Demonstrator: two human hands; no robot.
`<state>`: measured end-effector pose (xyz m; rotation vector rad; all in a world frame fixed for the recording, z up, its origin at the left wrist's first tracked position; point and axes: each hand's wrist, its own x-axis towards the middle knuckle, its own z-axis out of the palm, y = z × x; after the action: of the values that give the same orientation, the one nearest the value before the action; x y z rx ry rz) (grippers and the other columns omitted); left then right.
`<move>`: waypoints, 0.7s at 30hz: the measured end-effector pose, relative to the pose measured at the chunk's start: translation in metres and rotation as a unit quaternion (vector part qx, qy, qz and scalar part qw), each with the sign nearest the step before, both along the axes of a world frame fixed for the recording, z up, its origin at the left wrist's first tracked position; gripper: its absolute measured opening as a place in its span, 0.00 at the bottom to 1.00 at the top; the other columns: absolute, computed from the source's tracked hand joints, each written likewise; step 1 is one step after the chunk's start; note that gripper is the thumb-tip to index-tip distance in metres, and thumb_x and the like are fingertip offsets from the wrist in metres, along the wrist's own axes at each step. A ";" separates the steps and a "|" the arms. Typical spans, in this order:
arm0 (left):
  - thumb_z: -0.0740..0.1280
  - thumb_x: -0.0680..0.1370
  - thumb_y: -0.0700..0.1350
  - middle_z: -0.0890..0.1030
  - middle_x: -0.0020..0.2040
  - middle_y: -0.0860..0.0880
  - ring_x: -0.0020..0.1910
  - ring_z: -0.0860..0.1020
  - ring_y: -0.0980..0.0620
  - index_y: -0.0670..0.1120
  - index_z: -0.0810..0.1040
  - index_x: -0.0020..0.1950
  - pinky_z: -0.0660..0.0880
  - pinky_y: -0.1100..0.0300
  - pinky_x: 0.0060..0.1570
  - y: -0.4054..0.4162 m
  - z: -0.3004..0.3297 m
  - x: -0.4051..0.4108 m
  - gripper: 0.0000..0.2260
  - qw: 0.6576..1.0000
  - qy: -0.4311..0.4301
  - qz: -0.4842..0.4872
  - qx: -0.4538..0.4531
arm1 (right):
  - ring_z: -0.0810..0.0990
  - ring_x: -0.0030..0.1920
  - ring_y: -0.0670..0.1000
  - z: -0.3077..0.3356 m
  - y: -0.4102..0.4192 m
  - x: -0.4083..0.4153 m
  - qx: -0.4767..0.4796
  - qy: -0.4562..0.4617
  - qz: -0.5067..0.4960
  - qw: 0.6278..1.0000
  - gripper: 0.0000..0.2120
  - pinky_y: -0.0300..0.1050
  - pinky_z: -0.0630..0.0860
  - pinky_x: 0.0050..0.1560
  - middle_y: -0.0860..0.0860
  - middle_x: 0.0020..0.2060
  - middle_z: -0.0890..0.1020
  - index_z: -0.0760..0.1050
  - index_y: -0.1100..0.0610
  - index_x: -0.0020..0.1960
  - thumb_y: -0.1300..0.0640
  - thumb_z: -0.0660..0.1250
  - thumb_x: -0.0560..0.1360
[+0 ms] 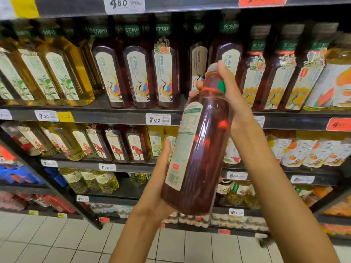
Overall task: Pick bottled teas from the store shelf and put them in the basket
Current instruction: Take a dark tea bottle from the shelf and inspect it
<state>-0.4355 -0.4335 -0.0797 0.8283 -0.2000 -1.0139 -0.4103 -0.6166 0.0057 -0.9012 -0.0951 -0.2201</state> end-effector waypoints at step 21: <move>0.64 0.66 0.73 0.79 0.63 0.55 0.63 0.77 0.55 0.65 0.78 0.59 0.77 0.63 0.54 -0.031 -0.019 0.024 0.25 0.966 -0.242 0.072 0.044 | 0.81 0.44 0.57 0.004 -0.007 -0.009 -0.098 -0.129 -0.011 0.987 0.17 0.54 0.76 0.53 0.57 0.41 0.83 0.73 0.62 0.57 0.52 0.67 0.74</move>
<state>-0.4111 -0.4646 -0.0989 1.1497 -0.5060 -0.6729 -0.4195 -0.6235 0.0097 -1.0671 -0.3524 -0.3522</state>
